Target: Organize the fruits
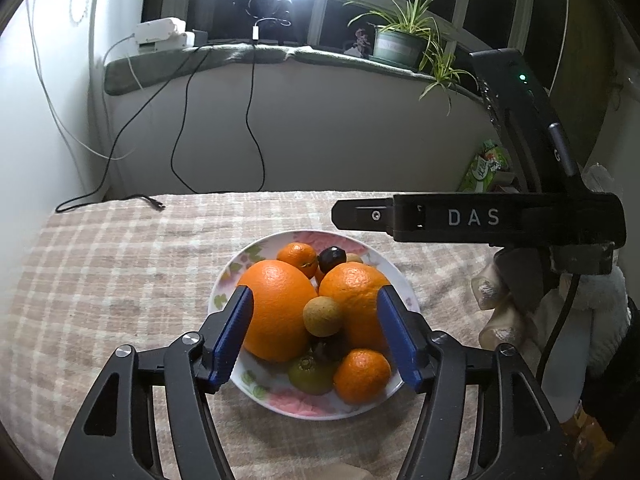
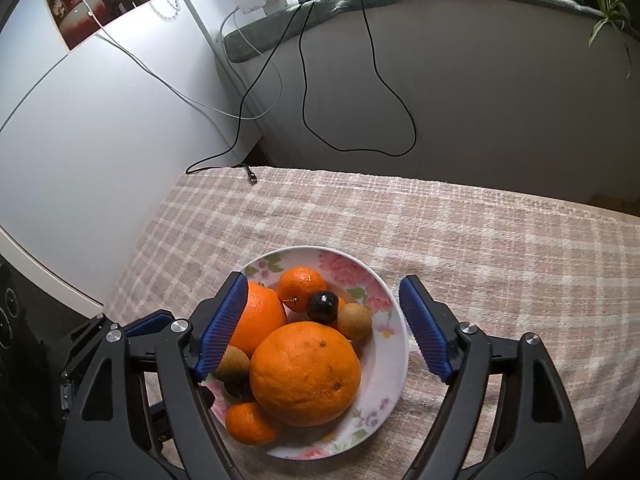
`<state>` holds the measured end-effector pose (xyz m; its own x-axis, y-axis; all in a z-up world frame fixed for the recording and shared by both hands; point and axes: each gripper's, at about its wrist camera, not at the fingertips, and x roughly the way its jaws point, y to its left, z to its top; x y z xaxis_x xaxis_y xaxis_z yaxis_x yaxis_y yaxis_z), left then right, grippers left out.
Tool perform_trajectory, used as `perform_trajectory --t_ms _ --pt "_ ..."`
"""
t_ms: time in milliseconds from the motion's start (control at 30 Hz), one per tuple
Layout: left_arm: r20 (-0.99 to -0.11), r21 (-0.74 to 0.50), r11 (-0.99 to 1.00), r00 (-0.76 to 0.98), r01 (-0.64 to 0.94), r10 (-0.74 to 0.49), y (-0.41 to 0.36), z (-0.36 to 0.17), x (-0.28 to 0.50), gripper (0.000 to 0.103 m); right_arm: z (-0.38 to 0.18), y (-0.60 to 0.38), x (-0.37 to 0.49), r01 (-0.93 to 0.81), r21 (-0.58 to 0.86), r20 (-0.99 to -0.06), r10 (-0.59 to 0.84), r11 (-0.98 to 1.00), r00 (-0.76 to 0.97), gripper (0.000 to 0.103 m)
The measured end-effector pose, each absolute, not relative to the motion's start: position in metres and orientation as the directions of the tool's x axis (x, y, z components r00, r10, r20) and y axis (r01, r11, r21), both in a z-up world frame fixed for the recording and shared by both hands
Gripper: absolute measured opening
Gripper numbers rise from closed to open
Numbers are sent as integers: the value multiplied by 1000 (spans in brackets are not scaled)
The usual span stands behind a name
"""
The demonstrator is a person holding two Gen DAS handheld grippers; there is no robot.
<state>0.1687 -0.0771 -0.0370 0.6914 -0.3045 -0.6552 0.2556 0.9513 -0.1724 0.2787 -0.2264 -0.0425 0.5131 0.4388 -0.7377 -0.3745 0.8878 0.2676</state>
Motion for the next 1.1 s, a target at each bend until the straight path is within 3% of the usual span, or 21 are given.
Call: perform_trajectory --t_ms 533,733,1100 --pt "-624 -132 968 741 213 -248 -72 -25 138 69 -22 -241 223 -379 146 -666 374 914 646 86" --pt "-609 -115 975 763 188 -219 -66 -21 125 70 -13 -252 192 -363 107 -613 349 926 709 96" --pt "-588 -112 979 783 172 -205 -63 -14 103 72 -22 -269 152 -266 12 -593 221 964 774 97"
